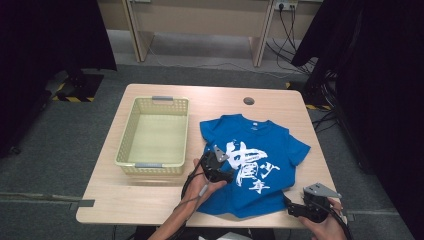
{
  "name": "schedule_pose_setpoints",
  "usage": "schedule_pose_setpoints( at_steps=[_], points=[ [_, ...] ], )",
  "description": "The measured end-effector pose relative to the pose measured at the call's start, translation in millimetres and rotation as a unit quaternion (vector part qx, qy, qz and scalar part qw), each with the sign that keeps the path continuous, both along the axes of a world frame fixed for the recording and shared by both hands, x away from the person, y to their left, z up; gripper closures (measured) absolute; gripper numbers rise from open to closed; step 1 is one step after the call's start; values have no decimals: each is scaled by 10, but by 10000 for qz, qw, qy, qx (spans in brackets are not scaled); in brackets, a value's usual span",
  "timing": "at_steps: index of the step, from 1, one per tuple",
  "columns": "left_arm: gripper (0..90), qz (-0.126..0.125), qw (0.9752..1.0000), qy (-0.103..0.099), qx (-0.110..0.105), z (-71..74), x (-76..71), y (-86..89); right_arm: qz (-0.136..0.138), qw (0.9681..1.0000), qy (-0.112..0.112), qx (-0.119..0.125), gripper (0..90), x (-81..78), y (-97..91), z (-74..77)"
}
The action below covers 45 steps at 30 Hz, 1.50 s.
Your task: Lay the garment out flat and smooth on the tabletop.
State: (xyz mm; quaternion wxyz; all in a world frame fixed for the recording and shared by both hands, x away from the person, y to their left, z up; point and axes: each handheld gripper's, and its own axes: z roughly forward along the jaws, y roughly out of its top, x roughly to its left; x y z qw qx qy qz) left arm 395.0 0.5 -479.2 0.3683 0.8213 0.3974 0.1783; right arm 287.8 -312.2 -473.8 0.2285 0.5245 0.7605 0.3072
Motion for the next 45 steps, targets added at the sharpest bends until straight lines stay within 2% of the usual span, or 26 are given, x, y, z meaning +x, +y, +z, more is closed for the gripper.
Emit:
schedule_pose_setpoints(
  at_steps=[8,11,14,18,26,28,33,37,40,41,42,43,45],
  points=[
    [224,-1,10000,-36,19,0,-10,-8,-27,10000,39,-5,203,-118,-75,8],
    [225,-13,10000,-38,34,1,-15,-9,16,10000,49,-74,198,-137,-87,21],
    [226,-18,10000,-53,25,0,-24,-16,17,10000,-26,8,193,-135,-76,52],
    [226,-39,10000,-52,26,0,-41,-25,59,9999,-142,34,189,-88,-3,106],
    [225,-83,9999,-54,33,0,-80,-35,142,9997,-53,-213,188,95,124,20],
    [225,-96,9999,-52,34,0,-90,-38,89,9999,-35,-116,189,70,87,5],
    [223,-145,9999,-14,-5,-1,-119,-55,-27,9999,34,-102,188,-60,-92,15],
    [217,-199,9998,1,-21,-2,-142,-74,-54,9996,103,-244,191,-172,-180,46],
    [217,-265,9996,-14,8,0,-186,-97,-81,9995,6,-302,195,-211,-199,96],
    [217,-133,9998,118,-45,1,-236,-121,-78,9996,-59,-258,194,-211,-189,120],
    [215,-185,9998,105,-42,1,-257,-136,-63,9996,-125,-239,192,-204,-174,146],
    [212,-380,9993,-12,11,0,-255,-144,-52,9996,-186,-218,190,-188,-150,174],
    [210,-396,9992,28,16,3,-306,-175,-21,9994,-293,-184,190,-137,-91,231]
  ],
)
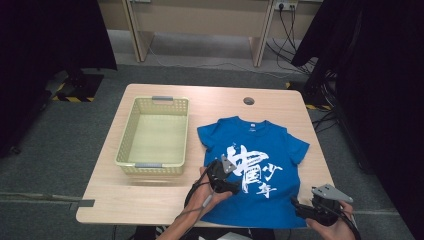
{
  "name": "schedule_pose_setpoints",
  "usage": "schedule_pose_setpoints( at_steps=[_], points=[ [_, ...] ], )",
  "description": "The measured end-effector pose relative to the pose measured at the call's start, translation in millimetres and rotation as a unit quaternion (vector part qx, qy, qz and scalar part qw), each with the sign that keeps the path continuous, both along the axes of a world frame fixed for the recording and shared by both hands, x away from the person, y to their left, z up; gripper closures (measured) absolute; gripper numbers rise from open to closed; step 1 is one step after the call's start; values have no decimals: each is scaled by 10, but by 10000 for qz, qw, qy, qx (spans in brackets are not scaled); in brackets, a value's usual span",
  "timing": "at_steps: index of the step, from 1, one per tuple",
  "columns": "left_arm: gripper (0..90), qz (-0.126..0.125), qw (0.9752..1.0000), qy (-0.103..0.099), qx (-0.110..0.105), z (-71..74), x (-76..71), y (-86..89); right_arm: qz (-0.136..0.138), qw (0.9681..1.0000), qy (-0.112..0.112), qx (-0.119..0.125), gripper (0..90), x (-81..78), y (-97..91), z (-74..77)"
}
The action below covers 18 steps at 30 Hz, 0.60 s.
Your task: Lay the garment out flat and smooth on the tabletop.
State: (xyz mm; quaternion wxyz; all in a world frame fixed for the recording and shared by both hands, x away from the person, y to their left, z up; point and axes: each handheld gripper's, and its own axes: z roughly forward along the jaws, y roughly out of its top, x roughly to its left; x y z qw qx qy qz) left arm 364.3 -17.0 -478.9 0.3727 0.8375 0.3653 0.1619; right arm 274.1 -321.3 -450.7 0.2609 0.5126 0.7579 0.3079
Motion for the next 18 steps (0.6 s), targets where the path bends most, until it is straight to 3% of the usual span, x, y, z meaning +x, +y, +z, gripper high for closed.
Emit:
schedule_pose_setpoints(
  at_steps=[6,13,18],
  points=[
    [201,-106,9999,10,-31,-3,-32,-14,154,9998,-151,-53,189,220,190,95],
    [170,-283,9996,53,-3,0,-122,-60,109,9997,46,-215,198,527,272,7],
    [153,-381,9992,95,19,5,-177,-57,55,9991,218,-355,204,566,246,-102]
  ],
)
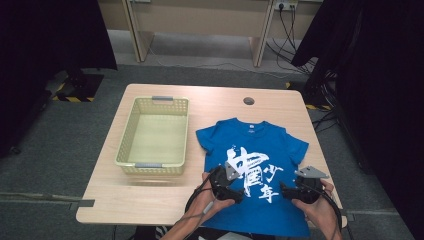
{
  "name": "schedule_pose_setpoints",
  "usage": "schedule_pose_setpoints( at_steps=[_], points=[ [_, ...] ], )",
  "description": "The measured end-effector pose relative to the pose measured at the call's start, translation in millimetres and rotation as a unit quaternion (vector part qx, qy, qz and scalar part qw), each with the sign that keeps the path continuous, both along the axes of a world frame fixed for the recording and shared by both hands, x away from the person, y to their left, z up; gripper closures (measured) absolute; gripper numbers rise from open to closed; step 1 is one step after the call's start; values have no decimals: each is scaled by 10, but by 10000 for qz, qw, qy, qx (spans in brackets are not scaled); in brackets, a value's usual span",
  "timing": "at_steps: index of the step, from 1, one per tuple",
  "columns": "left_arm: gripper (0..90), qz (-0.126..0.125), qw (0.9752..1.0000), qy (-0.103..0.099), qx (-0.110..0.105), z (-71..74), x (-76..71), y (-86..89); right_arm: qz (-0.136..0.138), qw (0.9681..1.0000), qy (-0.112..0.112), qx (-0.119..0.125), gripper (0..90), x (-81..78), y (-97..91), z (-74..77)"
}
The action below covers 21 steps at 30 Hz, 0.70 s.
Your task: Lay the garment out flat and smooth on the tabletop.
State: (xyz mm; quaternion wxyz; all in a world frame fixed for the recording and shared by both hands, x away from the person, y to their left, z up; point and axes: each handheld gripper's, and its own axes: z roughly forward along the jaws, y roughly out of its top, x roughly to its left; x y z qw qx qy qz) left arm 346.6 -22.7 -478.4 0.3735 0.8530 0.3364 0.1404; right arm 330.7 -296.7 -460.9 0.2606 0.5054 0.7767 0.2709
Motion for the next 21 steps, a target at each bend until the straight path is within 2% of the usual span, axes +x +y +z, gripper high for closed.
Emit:
schedule_pose_setpoints(
  at_steps=[2,4,9,11,12,13,15,17,21],
  points=[
    [149,-145,9999,58,49,11,-60,12,-33,10000,52,-41,206,-22,-47,-50],
    [146,-220,9997,92,75,18,-122,58,-135,9998,79,105,204,-58,-116,-75],
    [146,-295,9995,71,-8,23,-203,108,-164,9998,65,-56,205,-85,-157,-52],
    [147,-218,9997,12,-147,69,-188,145,-111,9999,12,15,203,-75,-116,-35],
    [146,-218,9997,12,-147,69,-188,145,-111,9999,12,15,203,-75,-116,-35],
    [145,-80,9996,-119,-238,119,-159,206,-36,9999,-38,109,200,-49,-34,-8],
    [142,55,9993,-151,-327,145,-128,290,76,9998,-25,176,199,-17,53,8],
    [141,125,9993,-134,-326,137,-106,360,248,9995,-15,218,197,27,146,23],
    [140,317,9991,-93,-270,82,-74,511,415,9987,-13,309,188,87,312,37]
  ],
)
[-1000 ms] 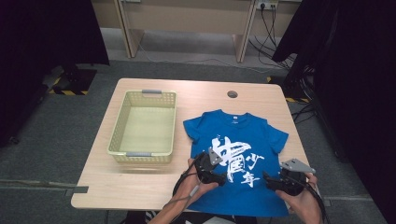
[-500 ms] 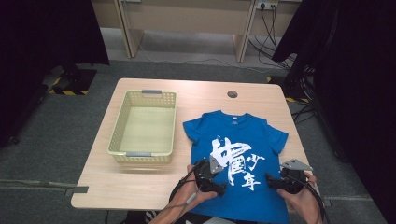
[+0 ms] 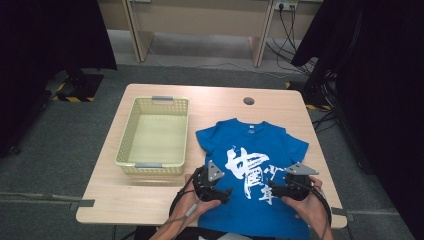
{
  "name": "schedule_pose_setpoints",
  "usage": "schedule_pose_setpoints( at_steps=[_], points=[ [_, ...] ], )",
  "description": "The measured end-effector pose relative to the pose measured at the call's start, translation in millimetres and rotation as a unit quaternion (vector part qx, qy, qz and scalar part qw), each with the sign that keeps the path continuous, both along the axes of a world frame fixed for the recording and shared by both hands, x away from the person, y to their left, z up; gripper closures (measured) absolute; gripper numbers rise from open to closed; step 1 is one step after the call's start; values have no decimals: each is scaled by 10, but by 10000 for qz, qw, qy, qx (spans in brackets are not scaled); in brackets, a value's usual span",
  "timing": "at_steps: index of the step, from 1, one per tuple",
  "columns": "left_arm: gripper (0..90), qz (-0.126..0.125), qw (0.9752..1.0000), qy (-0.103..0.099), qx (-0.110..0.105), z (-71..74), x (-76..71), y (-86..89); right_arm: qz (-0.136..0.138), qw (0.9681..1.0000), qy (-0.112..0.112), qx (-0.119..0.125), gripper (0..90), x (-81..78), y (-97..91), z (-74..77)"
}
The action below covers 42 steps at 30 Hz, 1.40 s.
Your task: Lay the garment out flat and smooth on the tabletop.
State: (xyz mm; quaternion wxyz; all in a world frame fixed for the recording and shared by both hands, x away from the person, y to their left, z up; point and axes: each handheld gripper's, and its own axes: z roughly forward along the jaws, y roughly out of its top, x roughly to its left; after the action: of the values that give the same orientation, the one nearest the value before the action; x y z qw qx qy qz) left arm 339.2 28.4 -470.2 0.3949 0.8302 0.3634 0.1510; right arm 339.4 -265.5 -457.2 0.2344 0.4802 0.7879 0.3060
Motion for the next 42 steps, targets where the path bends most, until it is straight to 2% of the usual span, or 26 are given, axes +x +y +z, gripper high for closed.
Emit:
schedule_pose_setpoints(
  at_steps=[5,7,8,13,16,24,38,42],
  points=[
    [140,168,9999,14,10,-33,18,135,169,9998,133,26,183,35,137,-80],
    [140,204,9998,13,5,-34,17,166,242,9995,200,-67,180,35,156,-138],
    [140,221,9998,1,-2,-33,17,177,223,9996,184,11,180,32,151,-149],
    [139,217,9998,17,21,-55,8,196,277,9992,290,51,181,22,74,-143],
    [140,211,9998,47,50,-74,1,204,275,9988,355,183,181,23,-8,-151],
    [140,193,9998,69,81,-94,-3,192,217,9989,382,167,181,9,-179,-144],
    [134,172,9997,99,113,-115,-10,208,227,9989,359,183,178,9,-199,-147],
    [132,179,9998,93,84,-116,-24,220,221,9992,289,150,176,-4,-180,-146]
  ],
)
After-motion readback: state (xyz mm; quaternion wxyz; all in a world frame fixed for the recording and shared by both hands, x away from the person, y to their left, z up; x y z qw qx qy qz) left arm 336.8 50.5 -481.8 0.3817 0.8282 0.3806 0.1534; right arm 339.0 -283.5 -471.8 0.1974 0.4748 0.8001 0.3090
